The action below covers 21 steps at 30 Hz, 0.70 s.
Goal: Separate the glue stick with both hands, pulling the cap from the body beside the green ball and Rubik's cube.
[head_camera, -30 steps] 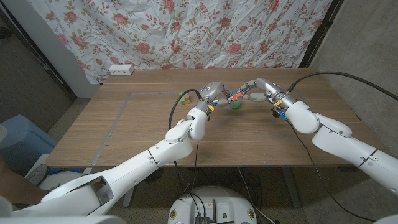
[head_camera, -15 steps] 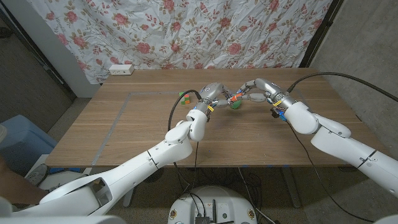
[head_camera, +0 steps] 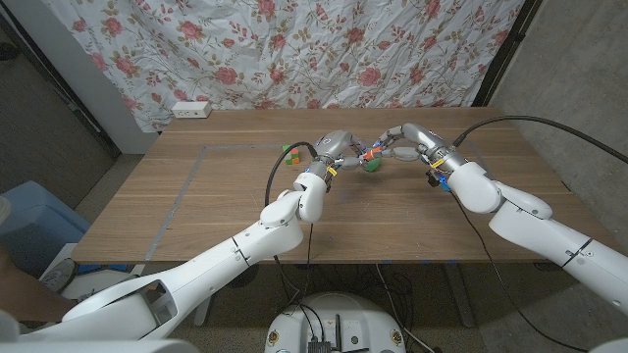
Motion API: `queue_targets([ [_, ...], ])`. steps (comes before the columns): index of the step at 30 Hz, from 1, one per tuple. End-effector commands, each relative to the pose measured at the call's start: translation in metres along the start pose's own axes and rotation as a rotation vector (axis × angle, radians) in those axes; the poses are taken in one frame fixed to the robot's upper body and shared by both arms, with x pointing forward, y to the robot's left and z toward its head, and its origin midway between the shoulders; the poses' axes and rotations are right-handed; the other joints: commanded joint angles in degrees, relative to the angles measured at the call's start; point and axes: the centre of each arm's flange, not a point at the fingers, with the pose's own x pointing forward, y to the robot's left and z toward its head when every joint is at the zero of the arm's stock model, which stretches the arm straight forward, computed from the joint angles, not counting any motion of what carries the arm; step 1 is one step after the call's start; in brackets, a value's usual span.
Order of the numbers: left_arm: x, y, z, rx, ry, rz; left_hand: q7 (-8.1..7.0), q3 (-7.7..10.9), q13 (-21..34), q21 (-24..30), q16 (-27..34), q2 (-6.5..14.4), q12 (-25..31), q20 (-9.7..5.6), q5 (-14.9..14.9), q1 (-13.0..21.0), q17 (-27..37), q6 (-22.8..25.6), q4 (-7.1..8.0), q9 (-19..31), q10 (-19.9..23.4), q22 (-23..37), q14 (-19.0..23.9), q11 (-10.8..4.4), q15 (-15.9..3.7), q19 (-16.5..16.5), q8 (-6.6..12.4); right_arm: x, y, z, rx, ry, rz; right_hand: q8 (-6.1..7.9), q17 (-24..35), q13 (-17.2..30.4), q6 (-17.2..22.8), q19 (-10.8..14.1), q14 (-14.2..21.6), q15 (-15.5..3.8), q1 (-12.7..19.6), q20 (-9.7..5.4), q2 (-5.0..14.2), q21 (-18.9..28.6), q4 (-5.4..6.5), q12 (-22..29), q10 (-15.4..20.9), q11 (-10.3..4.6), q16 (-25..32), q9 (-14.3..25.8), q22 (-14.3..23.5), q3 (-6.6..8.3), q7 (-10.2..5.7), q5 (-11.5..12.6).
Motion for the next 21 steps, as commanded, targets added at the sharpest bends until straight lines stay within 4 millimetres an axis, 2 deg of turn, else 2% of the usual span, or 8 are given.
queue_targets([
  [1,0.0026,0.0011,-0.0009,0.007,-0.007,0.002,1.66,0.22,0.1,0.1,0.0,4.3,0.2,0.12,0.3,0.3,0.3,3.0,0.32,0.3,2.7,0.2,0.5,-2.66,-7.73,0.2,0.24,-0.0001,-0.0024,-0.0013,0.007,-0.006,-0.011,0.52,0.2,0.4,0.5,0.3,0.6,-9.86,0.9,-0.28,0.18,-0.1,-0.11,0.1,1.2,-0.24,0.3,0.1,0.0,-0.11,0.03,0.0],
  [21,-0.0012,0.0006,-0.002,0.009,0.003,0.001,1.73,0.12,0.1,0.1,0.0,4.5,0.2,0.16,0.3,0.3,0.3,3.0,0.32,0.3,2.7,0.2,0.5,-2.66,-7.74,0.2,0.19,-0.005,-0.0039,-0.0005,0.0,-0.003,-0.016,0.8,0.4,0.6,1.0,0.1,1.1,-9.85,1.9,-0.82,0.42,-0.3,0.15,0.1,1.9,-0.23,0.7,0.1,0.0,-0.69,0.17,-0.1],
])
